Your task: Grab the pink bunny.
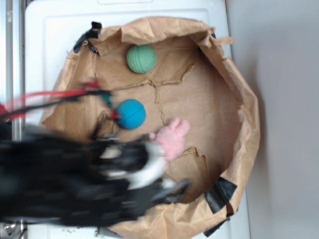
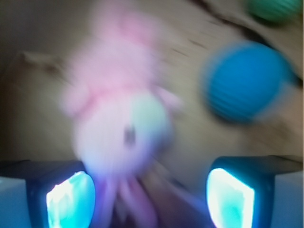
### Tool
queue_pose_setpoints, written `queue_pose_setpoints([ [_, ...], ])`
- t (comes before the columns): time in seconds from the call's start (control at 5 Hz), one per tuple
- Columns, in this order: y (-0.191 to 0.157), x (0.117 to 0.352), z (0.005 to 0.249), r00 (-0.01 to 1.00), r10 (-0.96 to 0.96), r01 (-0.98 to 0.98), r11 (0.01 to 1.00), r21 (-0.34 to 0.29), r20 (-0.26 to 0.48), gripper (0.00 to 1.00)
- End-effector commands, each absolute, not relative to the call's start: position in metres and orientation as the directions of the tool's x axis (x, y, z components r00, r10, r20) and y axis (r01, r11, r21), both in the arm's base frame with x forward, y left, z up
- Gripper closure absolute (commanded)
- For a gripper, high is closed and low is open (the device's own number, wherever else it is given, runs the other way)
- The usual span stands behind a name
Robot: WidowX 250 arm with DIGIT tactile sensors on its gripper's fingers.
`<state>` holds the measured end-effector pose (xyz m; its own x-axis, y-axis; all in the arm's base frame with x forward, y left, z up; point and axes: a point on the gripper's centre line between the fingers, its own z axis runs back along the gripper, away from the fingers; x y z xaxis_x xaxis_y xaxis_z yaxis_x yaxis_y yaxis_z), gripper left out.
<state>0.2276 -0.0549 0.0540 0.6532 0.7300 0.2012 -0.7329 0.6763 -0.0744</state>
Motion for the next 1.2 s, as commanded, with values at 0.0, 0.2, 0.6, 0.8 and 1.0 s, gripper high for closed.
queue_pose_setpoints([
  [0.0,-0.049,0.173,0.054,0.636,0.728,-0.733,0.674,-0.095,0.255,1.0],
  [0.2,-0.048,0.161,0.069,0.662,0.716,-0.72,0.69,-0.077,0.222,0.0],
  [0.6,-0.048,0.161,0.069,0.662,0.716,-0.72,0.69,-0.077,0.222,0.0],
  [0.8,-0.05,0.182,0.069,0.632,0.745,-0.749,0.658,-0.08,0.213,0.0],
  [1.0,-0.053,0.205,0.07,0.566,0.798,-0.802,0.592,-0.086,0.208,0.0],
])
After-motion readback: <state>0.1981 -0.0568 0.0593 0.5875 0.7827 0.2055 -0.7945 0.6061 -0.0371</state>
